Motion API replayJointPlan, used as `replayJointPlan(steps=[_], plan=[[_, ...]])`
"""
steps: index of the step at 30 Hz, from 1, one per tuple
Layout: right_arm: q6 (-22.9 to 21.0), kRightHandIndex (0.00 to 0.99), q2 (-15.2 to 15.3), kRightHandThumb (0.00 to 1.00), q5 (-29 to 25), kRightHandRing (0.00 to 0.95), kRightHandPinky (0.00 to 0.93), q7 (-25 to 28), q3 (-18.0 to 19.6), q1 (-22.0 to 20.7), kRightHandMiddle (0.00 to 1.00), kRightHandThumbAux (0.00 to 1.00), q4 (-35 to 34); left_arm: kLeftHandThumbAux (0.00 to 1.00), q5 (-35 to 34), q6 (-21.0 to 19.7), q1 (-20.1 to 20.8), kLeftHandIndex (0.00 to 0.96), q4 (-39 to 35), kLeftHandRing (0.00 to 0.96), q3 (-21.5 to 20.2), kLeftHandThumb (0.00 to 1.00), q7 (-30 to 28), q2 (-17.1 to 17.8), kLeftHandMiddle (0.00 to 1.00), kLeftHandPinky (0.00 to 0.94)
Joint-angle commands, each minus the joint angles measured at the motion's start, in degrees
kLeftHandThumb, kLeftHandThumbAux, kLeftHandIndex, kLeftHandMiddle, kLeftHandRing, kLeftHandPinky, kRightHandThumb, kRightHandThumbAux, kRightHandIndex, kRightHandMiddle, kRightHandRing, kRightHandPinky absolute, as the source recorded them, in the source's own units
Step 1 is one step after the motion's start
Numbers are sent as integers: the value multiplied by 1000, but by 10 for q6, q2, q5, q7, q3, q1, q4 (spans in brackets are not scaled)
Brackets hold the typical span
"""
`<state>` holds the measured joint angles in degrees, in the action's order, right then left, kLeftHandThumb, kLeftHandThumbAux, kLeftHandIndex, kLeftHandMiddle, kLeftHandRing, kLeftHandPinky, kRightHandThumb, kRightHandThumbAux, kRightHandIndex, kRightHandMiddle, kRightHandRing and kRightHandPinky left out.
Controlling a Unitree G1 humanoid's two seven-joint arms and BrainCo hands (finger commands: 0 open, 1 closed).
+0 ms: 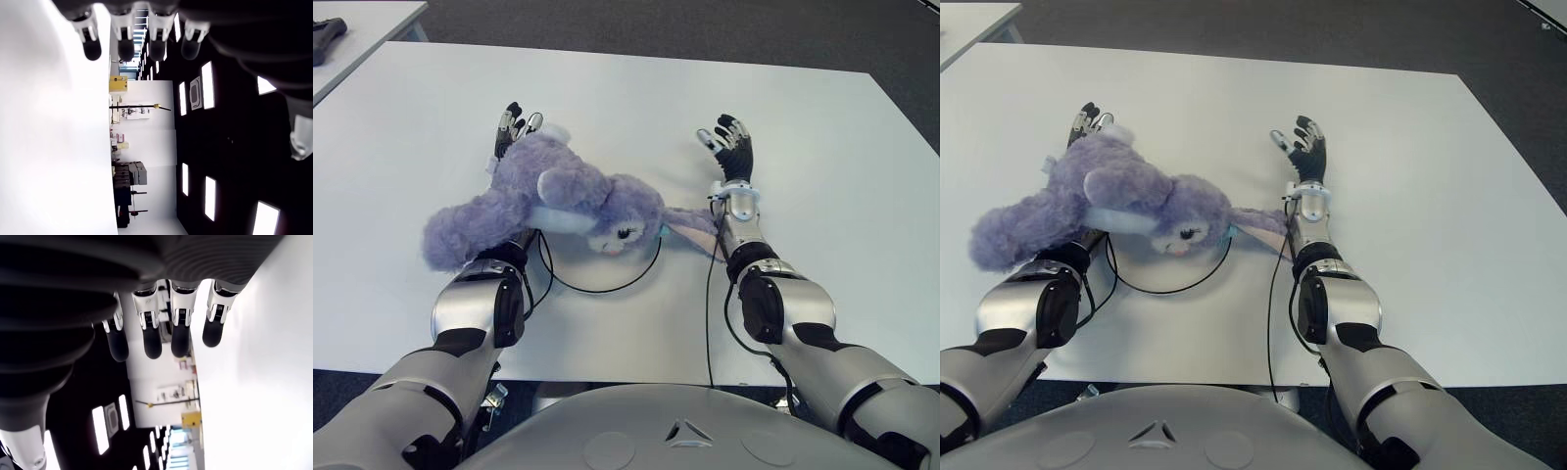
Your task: Put the doll into the plate.
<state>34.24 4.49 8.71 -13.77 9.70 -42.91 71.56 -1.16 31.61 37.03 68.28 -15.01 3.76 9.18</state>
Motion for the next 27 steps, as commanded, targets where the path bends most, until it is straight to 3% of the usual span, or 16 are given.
replayJointPlan(steps=[1,4,6,8,18,27], plan=[[-16,191,-45,0,125,210,232,-132,-116,119,220,824,59,458,3,-57,-131,0,79,0,4,0,-8,-38,43,0],[-11,187,-56,0,179,244,303,-207,-172,115,228,863,55,458,4,-57,-131,0,79,0,5,0,-7,-38,45,0],[-12,183,-51,0,204,327,468,-232,-199,118,222,889,56,458,3,-58,-131,0,79,0,5,0,-7,-38,48,0],[-16,182,-47,0,218,363,516,-243,-216,119,216,894,58,458,3,-59,-130,0,79,0,4,0,-7,-38,48,0],[-71,192,-32,0,257,326,483,-245,-273,113,190,881,69,471,1,-54,-129,0,78,2,2,0,-5,-41,53,0],[-76,194,-25,0,257,288,393,-242,-293,110,188,896,69,482,4,-53,-128,0,78,5,5,0,-3,-42,48,0]])
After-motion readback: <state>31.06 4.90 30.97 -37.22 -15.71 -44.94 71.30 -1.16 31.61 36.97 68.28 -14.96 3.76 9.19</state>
